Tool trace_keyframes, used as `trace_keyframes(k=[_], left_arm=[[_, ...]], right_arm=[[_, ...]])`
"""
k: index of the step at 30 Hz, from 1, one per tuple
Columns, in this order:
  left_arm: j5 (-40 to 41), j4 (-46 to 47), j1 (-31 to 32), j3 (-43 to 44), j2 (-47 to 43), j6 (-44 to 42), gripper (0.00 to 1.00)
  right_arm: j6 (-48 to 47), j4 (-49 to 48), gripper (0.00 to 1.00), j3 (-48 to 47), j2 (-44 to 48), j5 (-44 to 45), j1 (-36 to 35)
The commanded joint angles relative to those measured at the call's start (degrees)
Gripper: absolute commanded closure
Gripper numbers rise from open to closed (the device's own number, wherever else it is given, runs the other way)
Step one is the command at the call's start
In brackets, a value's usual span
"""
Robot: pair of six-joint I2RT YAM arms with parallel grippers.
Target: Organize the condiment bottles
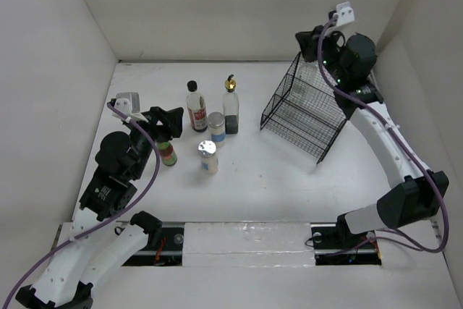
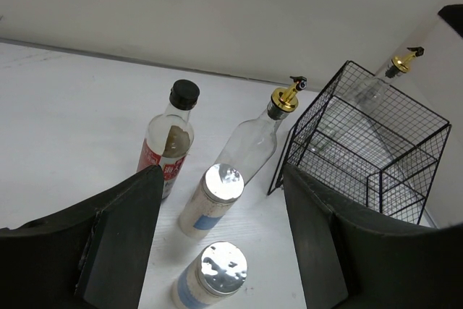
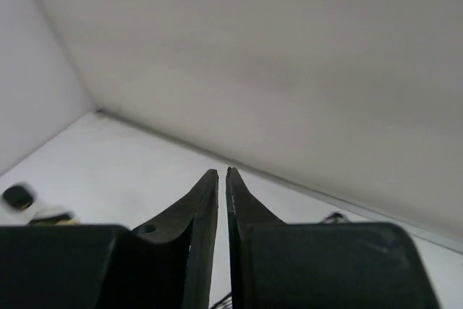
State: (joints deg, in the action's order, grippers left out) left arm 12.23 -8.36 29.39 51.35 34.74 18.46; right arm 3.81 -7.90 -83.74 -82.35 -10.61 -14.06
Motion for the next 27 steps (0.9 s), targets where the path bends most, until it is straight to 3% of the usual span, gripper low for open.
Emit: trace_keyframes(k=[1, 4, 5, 8, 21, 27], left_arm=[[-0.2, 2.9, -0.1, -0.3, -0.4, -0.6, 0.37], [-0.2, 2.9, -0.1, -0.8, -0.4, -0.6, 0.37], [-0.2, 2.9, -0.1, -0.8, -0.4, -0.6, 0.37], [-0.2, 2.9, -0.1, -0.8, -0.4, -0.6, 0.37], [-0.2, 2.9, -0.1, -0.8, -0.4, -0.6, 0.37], [-0.2, 2.9, -0.1, -0.8, -0.4, -0.6, 0.37]], right_arm=[[-3.6, 1.1, 0.84, 3.3, 0.4, -10.3, -5.3], [-5.5, 1.8, 0.61, 4.7, -1.0, -11.5, -10.5], [-6.9, 1.8, 0.42, 4.7, -2.4, -11.5, -11.8], [-9.4, 2.4, 0.26, 4.7, -6.4, -11.5, -16.0], [-10.2, 3.0, 0.24, -2.6, -18.5, -10.0, -20.4], [-9.0, -0.4, 0.38, -3.7, -21.9, -9.3, -21.7]])
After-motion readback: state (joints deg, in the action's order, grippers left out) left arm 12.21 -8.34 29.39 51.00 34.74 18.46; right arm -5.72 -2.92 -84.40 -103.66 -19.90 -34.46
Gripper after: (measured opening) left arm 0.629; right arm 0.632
